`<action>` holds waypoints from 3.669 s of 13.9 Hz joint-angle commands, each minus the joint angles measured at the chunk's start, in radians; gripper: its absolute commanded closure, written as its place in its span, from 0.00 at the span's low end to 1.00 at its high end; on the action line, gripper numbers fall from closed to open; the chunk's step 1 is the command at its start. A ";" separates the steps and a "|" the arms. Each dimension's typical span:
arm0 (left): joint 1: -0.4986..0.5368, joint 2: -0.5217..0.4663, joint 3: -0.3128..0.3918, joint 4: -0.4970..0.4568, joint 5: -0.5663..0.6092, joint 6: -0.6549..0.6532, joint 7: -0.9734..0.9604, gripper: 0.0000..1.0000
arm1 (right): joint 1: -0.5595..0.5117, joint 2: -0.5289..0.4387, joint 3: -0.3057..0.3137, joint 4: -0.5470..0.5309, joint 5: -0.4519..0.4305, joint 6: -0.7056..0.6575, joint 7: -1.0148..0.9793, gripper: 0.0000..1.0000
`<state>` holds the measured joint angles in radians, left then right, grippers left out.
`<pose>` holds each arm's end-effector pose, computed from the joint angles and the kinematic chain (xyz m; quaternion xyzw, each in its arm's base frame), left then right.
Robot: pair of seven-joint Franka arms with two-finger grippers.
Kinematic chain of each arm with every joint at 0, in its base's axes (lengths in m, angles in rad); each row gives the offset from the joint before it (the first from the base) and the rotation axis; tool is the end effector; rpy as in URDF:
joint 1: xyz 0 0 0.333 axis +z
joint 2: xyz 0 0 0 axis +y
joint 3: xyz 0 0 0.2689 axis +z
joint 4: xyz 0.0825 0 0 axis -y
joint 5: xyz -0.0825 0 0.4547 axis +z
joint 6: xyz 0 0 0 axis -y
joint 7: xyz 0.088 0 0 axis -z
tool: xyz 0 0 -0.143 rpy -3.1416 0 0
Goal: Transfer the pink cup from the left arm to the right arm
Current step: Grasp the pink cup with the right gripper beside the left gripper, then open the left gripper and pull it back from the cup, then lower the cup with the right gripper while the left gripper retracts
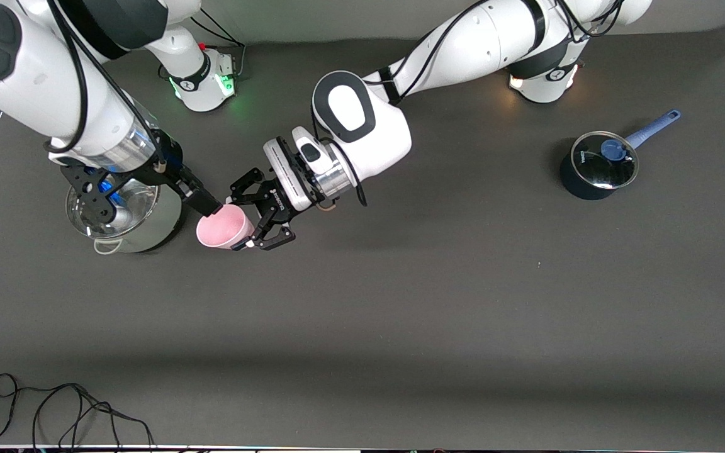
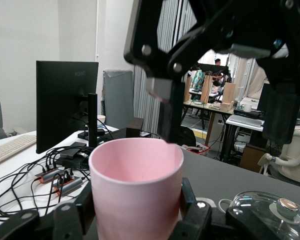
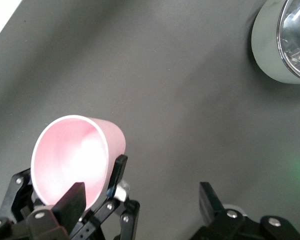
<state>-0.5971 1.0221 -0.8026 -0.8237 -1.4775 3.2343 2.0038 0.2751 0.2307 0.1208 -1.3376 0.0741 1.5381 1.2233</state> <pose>0.5427 -0.6778 0.3875 0.6688 -0.3430 0.5435 0.3737 0.6257 0.2654 0.5157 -0.9141 0.4021 0.0466 0.0248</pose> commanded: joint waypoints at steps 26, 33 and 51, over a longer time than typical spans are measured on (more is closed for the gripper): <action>-0.009 -0.050 0.097 0.000 0.103 0.010 -0.042 0.00 | 0.007 0.036 -0.006 0.003 -0.029 0.082 0.024 1.00; 0.189 -0.203 0.095 -0.271 0.132 -0.106 -0.040 0.00 | -0.014 0.105 -0.030 0.072 -0.194 0.088 -0.083 1.00; 0.827 -0.542 0.097 -0.585 0.831 -1.325 -0.390 0.00 | -0.550 0.223 -0.058 -0.006 -0.016 0.382 -1.418 1.00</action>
<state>0.1975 0.5186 -0.7090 -1.4340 -0.7223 2.0514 1.7102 -0.2601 0.4180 0.0558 -1.2911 0.0048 1.8099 -0.1493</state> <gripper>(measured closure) 0.000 0.956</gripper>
